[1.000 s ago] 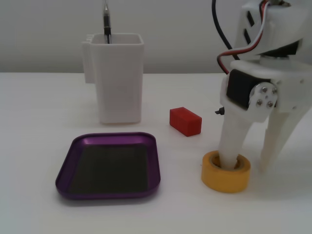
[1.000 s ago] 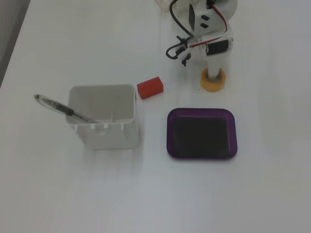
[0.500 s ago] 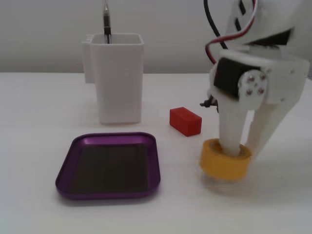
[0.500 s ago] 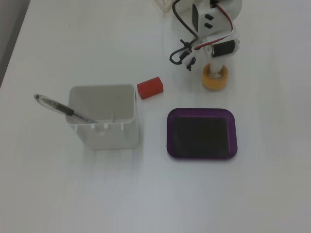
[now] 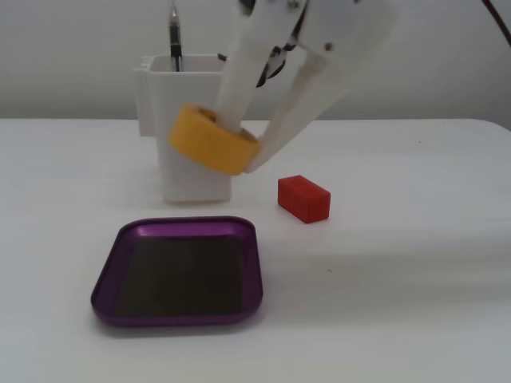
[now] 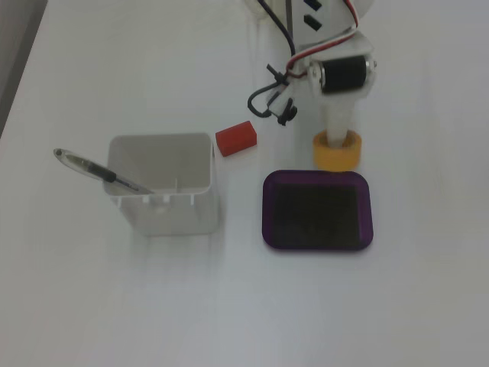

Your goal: Grab up the yellow tape and put it in the box.

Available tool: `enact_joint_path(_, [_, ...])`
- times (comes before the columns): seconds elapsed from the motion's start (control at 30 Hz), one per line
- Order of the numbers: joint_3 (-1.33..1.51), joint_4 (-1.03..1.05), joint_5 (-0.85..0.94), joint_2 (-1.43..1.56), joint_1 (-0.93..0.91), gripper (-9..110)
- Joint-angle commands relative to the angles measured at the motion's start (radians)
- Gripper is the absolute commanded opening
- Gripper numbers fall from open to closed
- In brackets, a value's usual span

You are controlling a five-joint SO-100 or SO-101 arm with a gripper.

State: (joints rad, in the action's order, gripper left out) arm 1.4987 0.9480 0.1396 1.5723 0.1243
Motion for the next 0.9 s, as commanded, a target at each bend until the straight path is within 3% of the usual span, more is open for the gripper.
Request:
enact_joint_path(0.0, [-0.186,-0.015,-0.005,-0.150,-0.009,-1])
enact_joint_path(0.4, [-0.492,0.051,-0.008,-0.545,-0.008,-1])
enact_joint_path(0.7, [-0.526,0.127,-0.003,-0.584,-0.006,0])
enact_joint_path(0.87, [-0.595,0.222,-0.006,-0.566,-0.003,8])
